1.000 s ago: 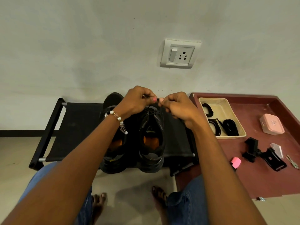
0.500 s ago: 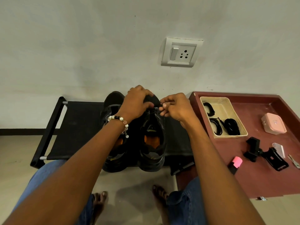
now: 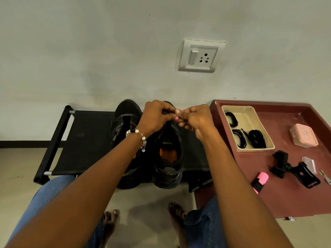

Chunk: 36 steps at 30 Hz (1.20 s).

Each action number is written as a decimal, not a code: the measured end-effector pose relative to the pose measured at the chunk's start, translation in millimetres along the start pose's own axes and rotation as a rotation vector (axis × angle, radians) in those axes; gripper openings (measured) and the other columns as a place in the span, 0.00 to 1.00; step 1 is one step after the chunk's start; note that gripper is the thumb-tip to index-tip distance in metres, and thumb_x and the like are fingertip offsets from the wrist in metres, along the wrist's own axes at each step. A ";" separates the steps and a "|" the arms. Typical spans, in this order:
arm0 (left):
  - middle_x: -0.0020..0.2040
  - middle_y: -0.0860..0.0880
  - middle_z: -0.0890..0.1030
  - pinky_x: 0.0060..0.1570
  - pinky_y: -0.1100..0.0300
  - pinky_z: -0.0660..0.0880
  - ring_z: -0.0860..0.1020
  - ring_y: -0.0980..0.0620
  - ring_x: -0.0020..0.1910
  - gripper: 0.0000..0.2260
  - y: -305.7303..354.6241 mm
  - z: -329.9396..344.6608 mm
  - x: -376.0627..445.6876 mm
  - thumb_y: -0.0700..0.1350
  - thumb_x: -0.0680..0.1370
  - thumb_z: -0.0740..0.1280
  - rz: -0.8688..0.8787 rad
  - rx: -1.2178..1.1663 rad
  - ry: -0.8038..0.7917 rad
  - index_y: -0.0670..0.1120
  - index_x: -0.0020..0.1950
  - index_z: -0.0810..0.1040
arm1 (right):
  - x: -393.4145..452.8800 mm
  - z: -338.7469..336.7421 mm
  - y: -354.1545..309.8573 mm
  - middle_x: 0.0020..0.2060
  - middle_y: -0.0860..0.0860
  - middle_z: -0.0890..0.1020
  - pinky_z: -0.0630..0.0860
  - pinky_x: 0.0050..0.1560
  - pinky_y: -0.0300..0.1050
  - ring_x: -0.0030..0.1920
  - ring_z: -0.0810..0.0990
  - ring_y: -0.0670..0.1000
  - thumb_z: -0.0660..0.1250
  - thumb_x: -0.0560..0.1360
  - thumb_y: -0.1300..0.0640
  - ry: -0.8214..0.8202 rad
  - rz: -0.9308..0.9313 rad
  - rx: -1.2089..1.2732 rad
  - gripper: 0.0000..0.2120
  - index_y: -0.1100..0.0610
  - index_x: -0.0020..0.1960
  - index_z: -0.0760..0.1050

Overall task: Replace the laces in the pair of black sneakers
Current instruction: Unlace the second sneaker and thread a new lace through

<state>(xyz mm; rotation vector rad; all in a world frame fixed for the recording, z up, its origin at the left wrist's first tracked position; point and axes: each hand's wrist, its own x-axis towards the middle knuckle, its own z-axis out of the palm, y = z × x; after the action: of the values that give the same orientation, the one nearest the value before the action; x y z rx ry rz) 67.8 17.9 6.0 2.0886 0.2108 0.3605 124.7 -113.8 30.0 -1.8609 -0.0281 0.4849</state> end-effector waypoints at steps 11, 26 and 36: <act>0.42 0.48 0.85 0.52 0.59 0.77 0.81 0.52 0.43 0.04 -14.1 4.0 1.2 0.44 0.73 0.73 -0.119 0.275 -0.023 0.45 0.45 0.86 | -1.3 0.6 4.1 0.46 0.56 0.83 0.77 0.36 0.45 0.45 0.81 0.52 0.79 0.67 0.55 -0.188 0.108 -0.376 0.15 0.60 0.49 0.79; 0.49 0.47 0.82 0.50 0.46 0.79 0.80 0.42 0.47 0.02 -7.7 26.8 -1.1 0.49 0.71 0.74 -0.531 0.361 -0.003 0.52 0.41 0.85 | -2.7 -1.0 12.0 0.42 0.64 0.83 0.83 0.33 0.54 0.34 0.83 0.59 0.76 0.69 0.66 -0.203 0.212 -0.419 0.11 0.68 0.49 0.79; 0.50 0.49 0.81 0.58 0.41 0.69 0.79 0.41 0.52 0.10 -12.2 34.8 6.4 0.53 0.69 0.74 -0.530 0.537 -0.013 0.52 0.46 0.83 | -3.6 -3.2 11.2 0.46 0.65 0.83 0.82 0.39 0.62 0.44 0.84 0.65 0.73 0.70 0.70 -0.208 0.262 -0.303 0.11 0.69 0.51 0.78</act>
<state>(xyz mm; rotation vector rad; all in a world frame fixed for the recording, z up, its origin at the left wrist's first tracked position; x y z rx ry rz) 85.6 -2.0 -20.3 2.4401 0.9137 -0.0433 120.1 -121.5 21.7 -2.1141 0.0032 0.8968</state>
